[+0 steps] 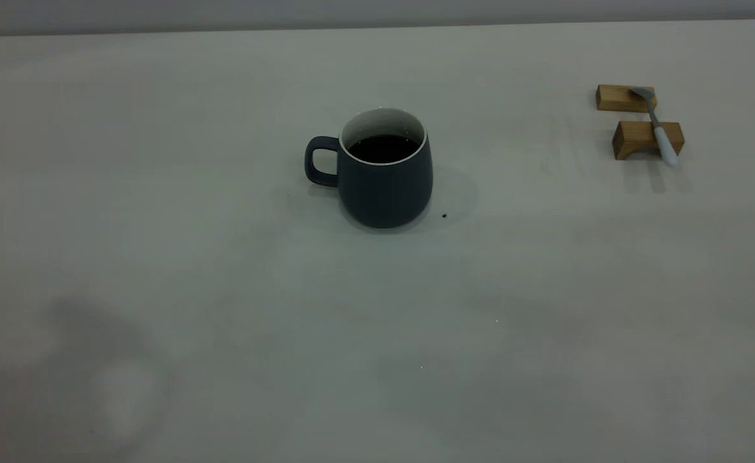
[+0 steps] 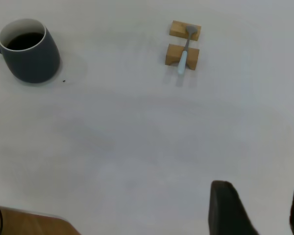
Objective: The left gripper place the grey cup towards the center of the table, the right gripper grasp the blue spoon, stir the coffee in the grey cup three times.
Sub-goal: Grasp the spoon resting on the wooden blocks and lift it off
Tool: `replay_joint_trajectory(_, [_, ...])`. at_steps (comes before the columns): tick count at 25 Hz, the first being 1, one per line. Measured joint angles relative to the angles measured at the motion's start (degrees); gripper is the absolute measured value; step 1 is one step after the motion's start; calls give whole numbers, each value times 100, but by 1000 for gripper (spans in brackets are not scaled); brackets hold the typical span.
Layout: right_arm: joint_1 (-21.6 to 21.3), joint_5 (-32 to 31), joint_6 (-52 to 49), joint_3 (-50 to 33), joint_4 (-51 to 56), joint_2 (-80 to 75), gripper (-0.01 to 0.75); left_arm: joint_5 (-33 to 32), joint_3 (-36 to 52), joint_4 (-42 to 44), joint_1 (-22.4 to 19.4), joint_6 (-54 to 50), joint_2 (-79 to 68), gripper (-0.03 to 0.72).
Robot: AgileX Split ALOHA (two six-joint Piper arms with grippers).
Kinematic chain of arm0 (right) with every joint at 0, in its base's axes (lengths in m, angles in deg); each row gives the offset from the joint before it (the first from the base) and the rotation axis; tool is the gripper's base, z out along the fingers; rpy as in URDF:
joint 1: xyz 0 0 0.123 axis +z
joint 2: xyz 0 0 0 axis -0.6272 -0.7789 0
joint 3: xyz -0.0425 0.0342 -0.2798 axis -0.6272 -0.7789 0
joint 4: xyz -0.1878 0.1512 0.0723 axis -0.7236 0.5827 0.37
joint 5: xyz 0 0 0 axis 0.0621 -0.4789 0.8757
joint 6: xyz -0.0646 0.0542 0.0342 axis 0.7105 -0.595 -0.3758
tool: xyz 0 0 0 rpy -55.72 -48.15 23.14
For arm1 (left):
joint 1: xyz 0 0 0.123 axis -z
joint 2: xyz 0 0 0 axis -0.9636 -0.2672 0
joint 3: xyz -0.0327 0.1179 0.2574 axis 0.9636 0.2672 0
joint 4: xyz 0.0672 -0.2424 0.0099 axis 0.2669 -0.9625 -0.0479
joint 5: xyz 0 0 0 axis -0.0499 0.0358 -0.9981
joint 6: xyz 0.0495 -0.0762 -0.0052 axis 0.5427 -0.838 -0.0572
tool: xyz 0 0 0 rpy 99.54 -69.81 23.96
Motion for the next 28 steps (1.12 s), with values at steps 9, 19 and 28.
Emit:
replay_joint_trajectory(9, [0, 0, 0, 0, 0, 0, 357, 21, 2183, -135, -1689, -31, 2929, 297])
replay_joint_trajectory(19, [0, 0, 0, 0, 0, 0, 357, 82, 2834, -127, -2292, -31, 4909, 297])
replay_joint_trajectory(28, [0, 0, 0, 0, 0, 0, 357, 252, 3019, -127, -2292, -31, 5579, 297])
